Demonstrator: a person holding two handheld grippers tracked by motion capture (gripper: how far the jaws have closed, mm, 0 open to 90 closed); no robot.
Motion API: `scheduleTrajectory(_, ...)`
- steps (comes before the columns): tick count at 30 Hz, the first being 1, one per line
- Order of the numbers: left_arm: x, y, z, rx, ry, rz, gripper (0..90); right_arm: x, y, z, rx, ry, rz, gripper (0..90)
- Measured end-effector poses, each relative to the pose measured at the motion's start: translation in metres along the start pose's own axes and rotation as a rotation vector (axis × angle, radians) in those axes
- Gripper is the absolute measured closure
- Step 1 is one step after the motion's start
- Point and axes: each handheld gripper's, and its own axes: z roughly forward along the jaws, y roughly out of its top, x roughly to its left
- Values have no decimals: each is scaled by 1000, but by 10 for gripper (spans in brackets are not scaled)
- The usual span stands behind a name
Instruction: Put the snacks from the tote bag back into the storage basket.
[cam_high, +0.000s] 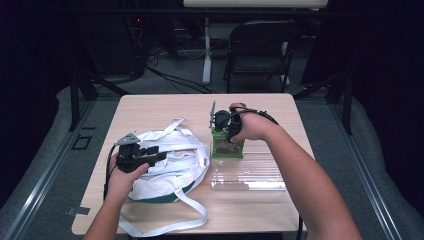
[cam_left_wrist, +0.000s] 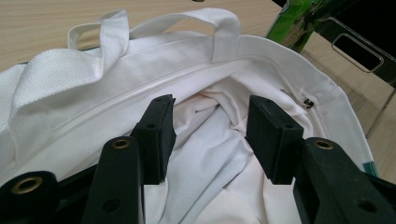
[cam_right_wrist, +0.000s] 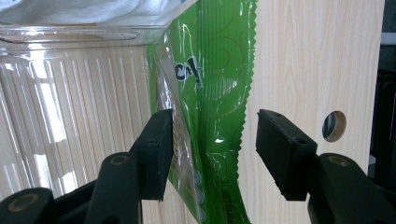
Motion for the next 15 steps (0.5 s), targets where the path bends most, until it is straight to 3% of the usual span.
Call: scheduleTrajectory(15, 1, -2, 4, 22, 16, -16, 496, 2, 1, -6, -20, -9, 10, 458)
